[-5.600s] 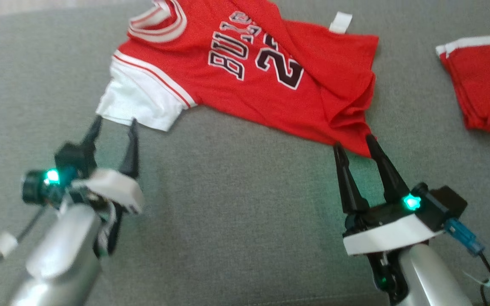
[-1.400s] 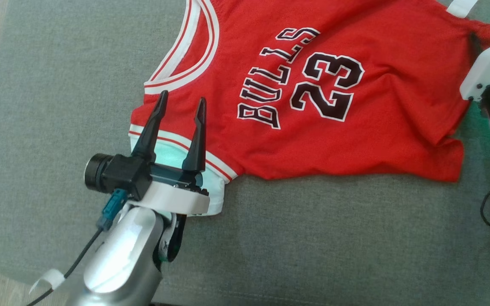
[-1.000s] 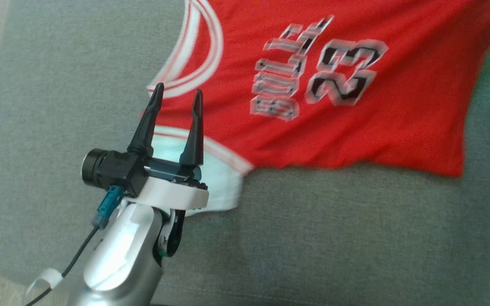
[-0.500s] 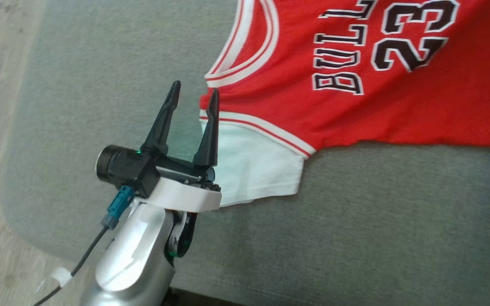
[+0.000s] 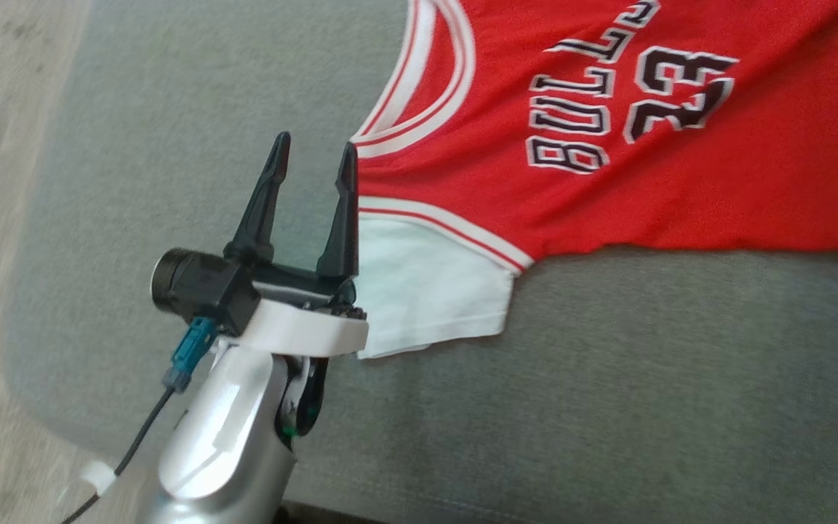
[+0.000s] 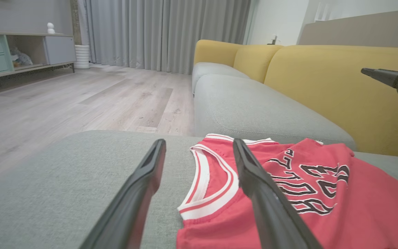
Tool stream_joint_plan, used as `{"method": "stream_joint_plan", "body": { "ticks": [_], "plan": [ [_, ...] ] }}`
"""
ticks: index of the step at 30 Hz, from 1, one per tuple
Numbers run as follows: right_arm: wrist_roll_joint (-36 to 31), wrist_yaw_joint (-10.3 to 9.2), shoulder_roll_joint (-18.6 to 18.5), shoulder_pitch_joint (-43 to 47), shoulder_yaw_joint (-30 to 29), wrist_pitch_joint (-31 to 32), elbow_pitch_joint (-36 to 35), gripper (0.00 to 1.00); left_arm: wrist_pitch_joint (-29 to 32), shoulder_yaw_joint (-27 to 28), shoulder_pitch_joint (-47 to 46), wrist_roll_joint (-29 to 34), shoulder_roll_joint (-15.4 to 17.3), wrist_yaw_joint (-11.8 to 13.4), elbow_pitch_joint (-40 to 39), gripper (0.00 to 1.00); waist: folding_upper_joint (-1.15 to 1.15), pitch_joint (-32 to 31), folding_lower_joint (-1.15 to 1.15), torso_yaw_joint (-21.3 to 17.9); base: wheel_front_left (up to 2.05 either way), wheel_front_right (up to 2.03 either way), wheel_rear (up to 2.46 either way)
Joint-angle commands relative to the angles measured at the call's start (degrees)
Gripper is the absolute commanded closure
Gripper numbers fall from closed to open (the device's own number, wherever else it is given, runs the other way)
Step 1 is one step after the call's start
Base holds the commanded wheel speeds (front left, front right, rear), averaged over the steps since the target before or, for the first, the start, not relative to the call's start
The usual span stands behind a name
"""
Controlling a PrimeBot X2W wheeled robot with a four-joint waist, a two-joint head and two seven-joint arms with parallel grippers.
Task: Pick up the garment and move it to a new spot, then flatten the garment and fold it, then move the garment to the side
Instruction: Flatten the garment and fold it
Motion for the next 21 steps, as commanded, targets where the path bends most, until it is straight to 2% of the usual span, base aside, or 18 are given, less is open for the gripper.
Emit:
{"method": "stream_joint_plan", "body": {
  "ticks": [1,7,12,21],
  "plan": [
    [0.6,0.37,1.3,1.0,0.2,-0.8,-1.9,0.00,-0.4,2.4,0.6,0.5,0.9,-0.1,-1.6,0.00,0.00,-1.7,0.01,-1.8,0.00,0.00,0.00],
    [6.2,0.37,6.4,8.5,1.1,-2.4,-8.1,0.00,-0.4,3.8,2.2,1.3,1.7,-0.4,-1.1,0.00,0.00,-5.7,0.01,-6.6,0.00,0.00,0.00],
    [11.2,0.37,9.9,20.3,-0.4,-2.5,-21.3,0.00,-0.4,4.3,4.5,1.3,2.0,-0.4,-0.3,0.00,0.00,-9.4,0.01,-9.8,0.00,0.00,0.00],
    [10.6,0.37,17.8,48.0,-2.7,-2.6,-42.4,0.00,-0.4,5.0,9.1,0.8,2.9,0.3,0.7,0.00,0.00,-13.5,0.01,-13.7,0.00,0.00,0.00]
  ]
}}
